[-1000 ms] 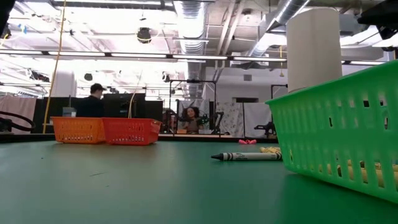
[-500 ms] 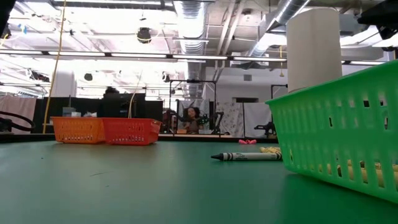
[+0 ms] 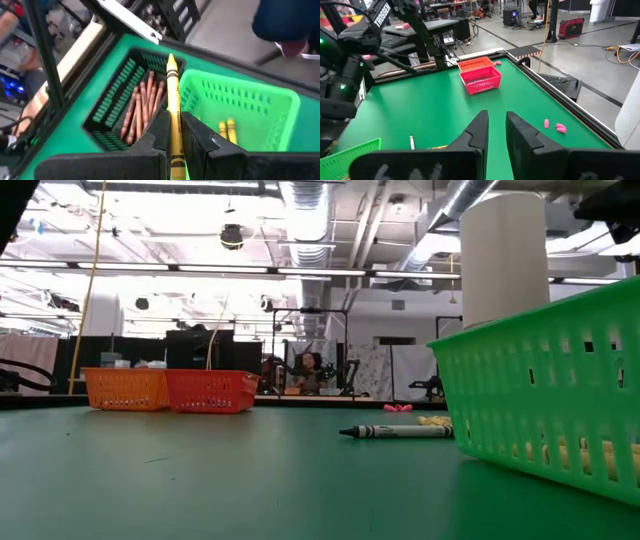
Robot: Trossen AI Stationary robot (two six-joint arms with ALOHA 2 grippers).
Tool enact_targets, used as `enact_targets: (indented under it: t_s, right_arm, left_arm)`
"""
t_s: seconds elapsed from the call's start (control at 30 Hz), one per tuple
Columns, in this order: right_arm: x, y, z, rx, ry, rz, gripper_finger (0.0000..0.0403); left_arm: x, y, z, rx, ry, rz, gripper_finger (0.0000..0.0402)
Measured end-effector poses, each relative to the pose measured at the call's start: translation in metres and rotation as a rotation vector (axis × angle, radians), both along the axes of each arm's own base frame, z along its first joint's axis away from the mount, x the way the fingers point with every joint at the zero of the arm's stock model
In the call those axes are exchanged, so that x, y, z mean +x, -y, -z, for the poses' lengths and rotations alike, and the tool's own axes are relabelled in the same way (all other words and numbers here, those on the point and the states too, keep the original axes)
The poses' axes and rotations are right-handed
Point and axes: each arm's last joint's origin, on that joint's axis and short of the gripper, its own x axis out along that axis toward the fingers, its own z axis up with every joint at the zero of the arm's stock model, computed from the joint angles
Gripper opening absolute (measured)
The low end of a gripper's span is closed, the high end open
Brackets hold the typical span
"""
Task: Sort crayons
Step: Put the yellow crayon into the green bin
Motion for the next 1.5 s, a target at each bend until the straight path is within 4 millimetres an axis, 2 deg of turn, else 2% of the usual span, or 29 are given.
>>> enact_targets:
  t_s: [0.07, 0.47, 0.8, 0.9, 1.17, 1.27, 1.33, 1.5]
  right_arm:
    - [0.000, 0.000, 0.000, 0.001, 0.004, 0.002, 0.0068]
    - [0.000, 0.000, 0.000, -0.002, 0.002, 0.001, 0.0068]
    - [0.000, 0.000, 0.000, -0.002, 0.001, 0.001, 0.0068]
    - [0.000, 0.000, 0.000, -0.002, 0.001, 0.001, 0.0068]
    - [0.000, 0.000, 0.000, -0.001, 0.002, 0.001, 0.0068]
    - [0.000, 0.000, 0.000, -0.001, 0.002, 0.001, 0.0068]
    - [0.000, 0.000, 0.000, -0.001, 0.002, 0.001, 0.0068]
    - [0.000, 0.000, 0.000, -0.001, 0.002, 0.001, 0.0068]
  left_arm:
    - [0.001, -0.002, -0.006, 0.017, -0.002, 0.003, 0.0014]
    - [-0.006, -0.007, 0.013, 0.027, -0.158, 0.016, 0.0014]
    - [-0.006, -0.007, 0.012, 0.011, -0.156, 0.015, 0.0016]
    - [-0.006, -0.007, 0.012, 0.003, -0.163, 0.008, 0.0033]
    - [-0.006, -0.008, 0.012, -0.011, -0.173, -0.039, 0.0115]
    - [-0.004, -0.011, 0.011, -0.005, -0.158, -0.179, 0.0133]
    - [-0.001, -0.014, 0.009, -0.042, -0.129, -0.350, 0.0136]
    - [0.004, -0.038, 0.001, -0.235, -0.059, -0.801, 0.0137]
